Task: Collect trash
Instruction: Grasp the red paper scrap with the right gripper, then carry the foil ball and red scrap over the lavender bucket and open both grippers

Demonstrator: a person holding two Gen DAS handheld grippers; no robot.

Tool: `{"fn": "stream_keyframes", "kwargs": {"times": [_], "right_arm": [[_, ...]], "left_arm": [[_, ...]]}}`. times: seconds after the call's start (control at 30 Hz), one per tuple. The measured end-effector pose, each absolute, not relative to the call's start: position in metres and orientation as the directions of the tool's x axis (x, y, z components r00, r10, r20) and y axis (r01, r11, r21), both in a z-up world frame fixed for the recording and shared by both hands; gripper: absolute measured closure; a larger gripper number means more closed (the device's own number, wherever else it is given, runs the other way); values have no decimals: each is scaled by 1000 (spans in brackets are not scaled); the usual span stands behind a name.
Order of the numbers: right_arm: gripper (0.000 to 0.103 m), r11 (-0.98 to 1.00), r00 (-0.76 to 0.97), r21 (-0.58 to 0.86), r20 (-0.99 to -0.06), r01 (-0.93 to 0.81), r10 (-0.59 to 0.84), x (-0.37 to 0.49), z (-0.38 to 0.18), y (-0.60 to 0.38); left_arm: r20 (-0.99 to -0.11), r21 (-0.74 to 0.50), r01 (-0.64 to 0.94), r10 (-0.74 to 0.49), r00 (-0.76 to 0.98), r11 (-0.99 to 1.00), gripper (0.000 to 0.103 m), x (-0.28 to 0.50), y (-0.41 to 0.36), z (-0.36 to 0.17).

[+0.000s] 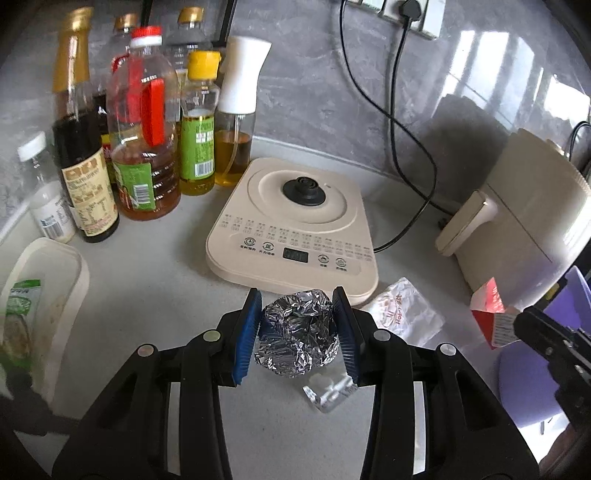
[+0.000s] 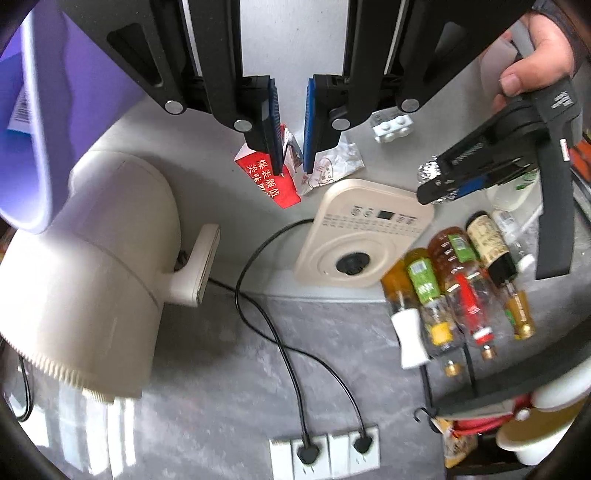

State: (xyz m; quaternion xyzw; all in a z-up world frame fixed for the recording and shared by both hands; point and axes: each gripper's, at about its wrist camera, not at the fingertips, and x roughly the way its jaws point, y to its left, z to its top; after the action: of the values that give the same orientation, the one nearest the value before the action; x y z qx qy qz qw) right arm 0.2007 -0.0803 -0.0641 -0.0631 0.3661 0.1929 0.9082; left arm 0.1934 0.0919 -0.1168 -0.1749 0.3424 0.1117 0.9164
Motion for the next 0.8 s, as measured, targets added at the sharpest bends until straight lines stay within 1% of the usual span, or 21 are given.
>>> {"fn": "stream_keyframes", "kwargs": {"times": [0.37, 0.63, 0.8], "right_arm": [[91, 910, 690, 89, -624, -404, 367, 167, -29, -111], [91, 906, 731, 121, -552, -406, 402, 146, 3, -141], [91, 904, 760, 129, -502, -407, 413, 131, 25, -163]], "left_arm": [[-627, -189, -305, 124, 769, 934, 63, 161, 69, -78], [-572, -150, -285, 152, 806, 947, 63, 143, 49, -37], [-542, -142, -264, 148, 827, 954, 63, 136, 34, -17]]}}
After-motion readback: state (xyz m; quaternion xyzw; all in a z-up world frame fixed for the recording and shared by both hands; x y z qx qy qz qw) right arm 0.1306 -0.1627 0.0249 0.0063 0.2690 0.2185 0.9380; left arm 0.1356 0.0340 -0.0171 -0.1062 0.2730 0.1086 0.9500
